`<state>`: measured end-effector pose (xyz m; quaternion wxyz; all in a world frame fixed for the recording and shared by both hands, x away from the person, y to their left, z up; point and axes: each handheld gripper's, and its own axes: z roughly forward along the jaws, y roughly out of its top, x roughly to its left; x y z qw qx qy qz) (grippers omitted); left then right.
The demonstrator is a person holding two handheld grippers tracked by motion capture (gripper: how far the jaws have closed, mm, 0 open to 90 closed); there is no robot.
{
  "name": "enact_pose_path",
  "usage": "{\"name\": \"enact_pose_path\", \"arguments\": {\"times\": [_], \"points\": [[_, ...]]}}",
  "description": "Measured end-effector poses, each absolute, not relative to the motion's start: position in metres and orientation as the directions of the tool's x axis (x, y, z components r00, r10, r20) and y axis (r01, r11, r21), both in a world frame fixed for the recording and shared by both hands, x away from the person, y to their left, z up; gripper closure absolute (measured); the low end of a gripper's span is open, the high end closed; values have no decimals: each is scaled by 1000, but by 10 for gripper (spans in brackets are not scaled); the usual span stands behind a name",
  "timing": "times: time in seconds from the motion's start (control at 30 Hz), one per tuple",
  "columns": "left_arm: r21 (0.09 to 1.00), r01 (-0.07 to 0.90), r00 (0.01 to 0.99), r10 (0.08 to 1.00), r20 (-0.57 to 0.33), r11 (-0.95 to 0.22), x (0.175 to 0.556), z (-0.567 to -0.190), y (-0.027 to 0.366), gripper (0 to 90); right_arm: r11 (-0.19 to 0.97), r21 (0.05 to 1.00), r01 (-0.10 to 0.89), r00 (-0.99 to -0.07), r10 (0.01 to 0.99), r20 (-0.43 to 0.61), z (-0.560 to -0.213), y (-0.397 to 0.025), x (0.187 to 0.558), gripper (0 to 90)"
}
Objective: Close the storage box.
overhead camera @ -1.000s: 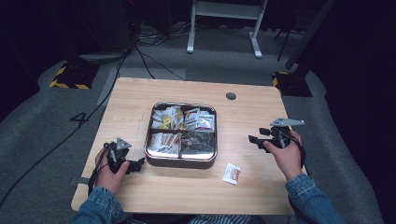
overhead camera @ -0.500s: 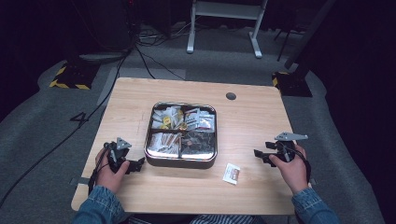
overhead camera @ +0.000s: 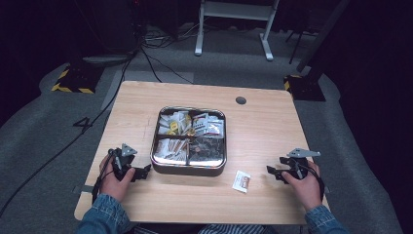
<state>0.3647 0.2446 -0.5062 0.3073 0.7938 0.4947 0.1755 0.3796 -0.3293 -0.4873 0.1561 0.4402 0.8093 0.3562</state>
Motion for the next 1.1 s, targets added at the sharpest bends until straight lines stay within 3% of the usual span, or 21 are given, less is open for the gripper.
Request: {"name": "enact_pose_path", "arguments": {"times": [0.47, 0.8, 1.1], "points": [[662, 677, 449, 893, -25, -322, 365, -506, 245, 0, 367, 727, 581, -552, 834, 20, -503, -329, 374, 153], [661, 677, 449, 893, -25, -322, 365, -506, 245, 0, 378, 718, 585, -535, 845, -9, -506, -321, 378, 35], [661, 677, 449, 893, -25, -322, 365, -506, 245, 0, 378, 717, 586, -535, 845, -9, -506, -321, 378, 32]]}}
